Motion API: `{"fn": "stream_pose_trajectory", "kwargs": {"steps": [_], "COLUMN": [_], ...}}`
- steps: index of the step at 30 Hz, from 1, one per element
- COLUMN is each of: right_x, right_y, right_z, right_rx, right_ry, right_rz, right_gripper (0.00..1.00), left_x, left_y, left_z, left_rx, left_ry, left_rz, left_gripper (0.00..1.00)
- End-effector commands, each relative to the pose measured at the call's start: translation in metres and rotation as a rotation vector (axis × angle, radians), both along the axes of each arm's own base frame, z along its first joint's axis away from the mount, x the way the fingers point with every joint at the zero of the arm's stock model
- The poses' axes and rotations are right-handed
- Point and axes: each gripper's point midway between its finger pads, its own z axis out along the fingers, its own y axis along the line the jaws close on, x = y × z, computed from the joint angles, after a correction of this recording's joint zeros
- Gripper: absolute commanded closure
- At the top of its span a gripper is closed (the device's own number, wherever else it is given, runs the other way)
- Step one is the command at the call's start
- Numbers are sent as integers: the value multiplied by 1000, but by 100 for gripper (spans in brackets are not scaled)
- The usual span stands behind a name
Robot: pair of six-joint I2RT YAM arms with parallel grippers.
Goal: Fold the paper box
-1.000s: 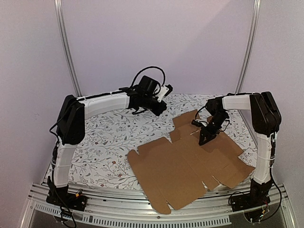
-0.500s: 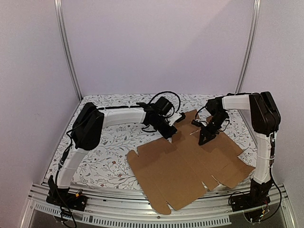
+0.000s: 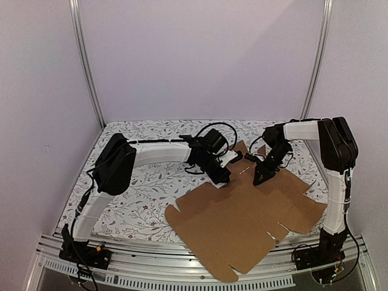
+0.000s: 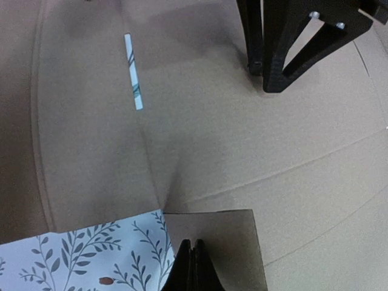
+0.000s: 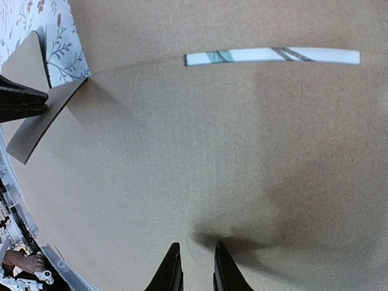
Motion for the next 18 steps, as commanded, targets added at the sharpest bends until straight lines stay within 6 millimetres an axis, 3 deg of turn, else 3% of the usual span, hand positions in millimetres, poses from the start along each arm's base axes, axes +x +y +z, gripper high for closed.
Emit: {"fn": "stream_pose_trajectory", "kwargs": {"steps": [1, 4, 12, 18], "right_x": [0, 0, -2, -1], "right_y": [-3, -2, -1, -1], "right_z": [-18, -19, -22, -24], "right_rx": [-12, -9, -6, -7], "right_ry": [37, 42, 56, 65], "right_rz": [-18, -22, -26, -30], "right_gripper": [82, 82, 82, 82], "left_x": [-40, -43, -45, -61], "left_y": [-4, -7, -5, -5], "left_z": [-36, -33, 2, -12], "left_rx": [68, 74, 36, 53], "left_ry": [74, 25, -15, 47], "left_rz": [-60, -55, -36, -69], "left_gripper": [100, 100, 100, 100]}}
